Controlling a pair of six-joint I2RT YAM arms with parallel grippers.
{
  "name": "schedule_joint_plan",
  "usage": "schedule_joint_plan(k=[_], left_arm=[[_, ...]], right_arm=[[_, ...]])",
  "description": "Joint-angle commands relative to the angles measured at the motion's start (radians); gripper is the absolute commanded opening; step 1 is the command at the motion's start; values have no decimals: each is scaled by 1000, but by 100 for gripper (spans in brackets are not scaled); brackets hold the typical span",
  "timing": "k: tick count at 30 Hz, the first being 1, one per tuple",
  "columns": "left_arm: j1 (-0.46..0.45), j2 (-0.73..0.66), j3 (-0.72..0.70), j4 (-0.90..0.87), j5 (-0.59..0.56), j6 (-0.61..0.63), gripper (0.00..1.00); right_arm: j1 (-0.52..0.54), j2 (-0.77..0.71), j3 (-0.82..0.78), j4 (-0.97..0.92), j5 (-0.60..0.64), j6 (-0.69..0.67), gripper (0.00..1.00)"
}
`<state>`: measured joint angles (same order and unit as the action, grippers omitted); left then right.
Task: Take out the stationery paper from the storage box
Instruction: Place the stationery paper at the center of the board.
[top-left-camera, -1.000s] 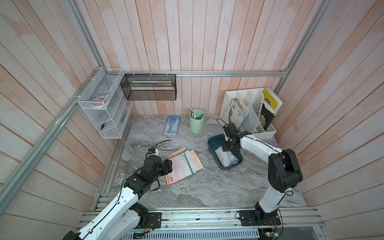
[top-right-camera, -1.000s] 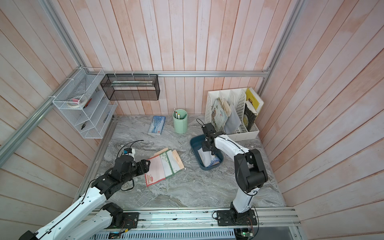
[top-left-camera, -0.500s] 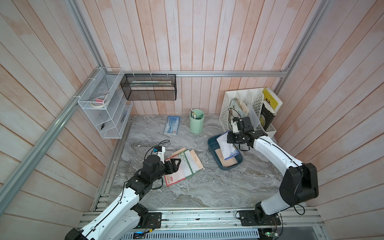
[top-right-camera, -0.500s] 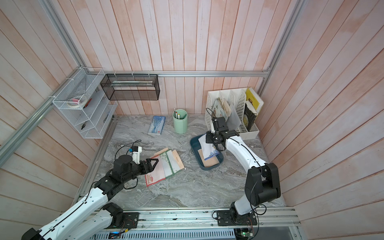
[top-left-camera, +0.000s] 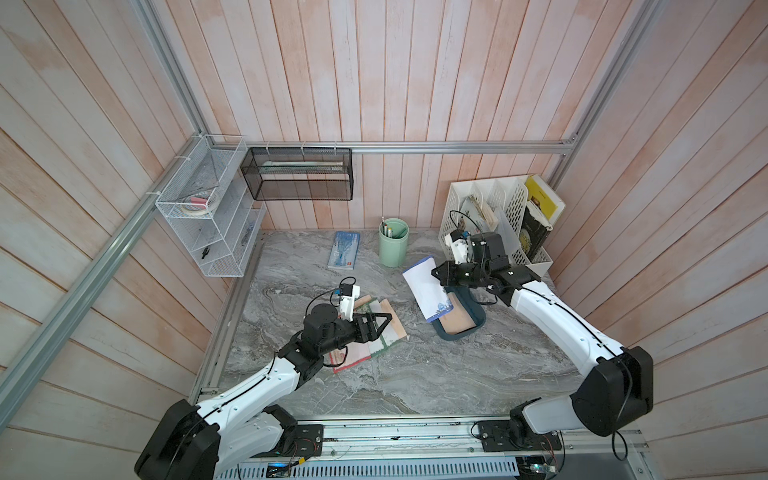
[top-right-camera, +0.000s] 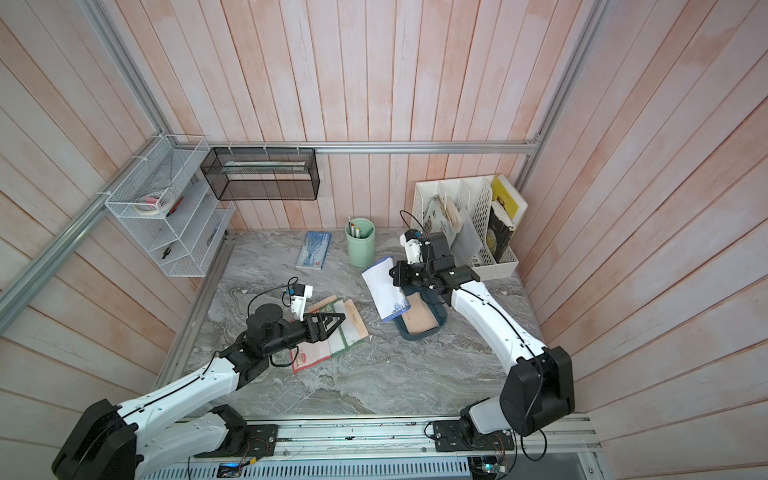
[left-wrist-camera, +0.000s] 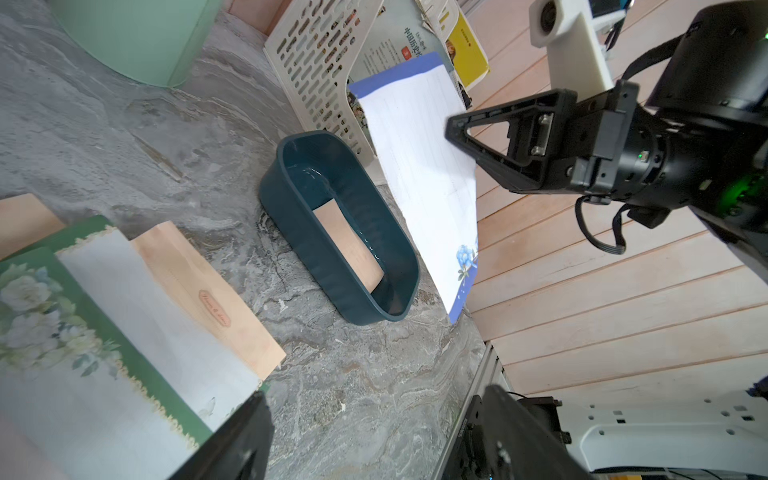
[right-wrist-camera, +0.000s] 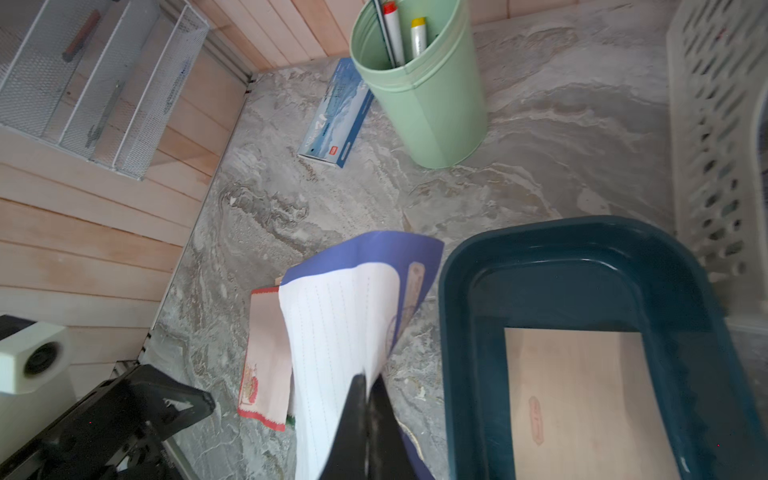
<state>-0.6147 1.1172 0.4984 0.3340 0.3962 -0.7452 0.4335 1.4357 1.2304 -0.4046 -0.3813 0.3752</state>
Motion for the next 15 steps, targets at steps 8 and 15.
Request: schedule_joint_plan(k=[8, 15], left_arm=[[-52, 185, 106, 187, 1, 19, 82], [-65, 291, 162, 260, 19, 19, 82]], right_arm=[[85, -37, 21, -10, -27, 24, 0], [135, -49, -2, 2, -27, 38, 0]])
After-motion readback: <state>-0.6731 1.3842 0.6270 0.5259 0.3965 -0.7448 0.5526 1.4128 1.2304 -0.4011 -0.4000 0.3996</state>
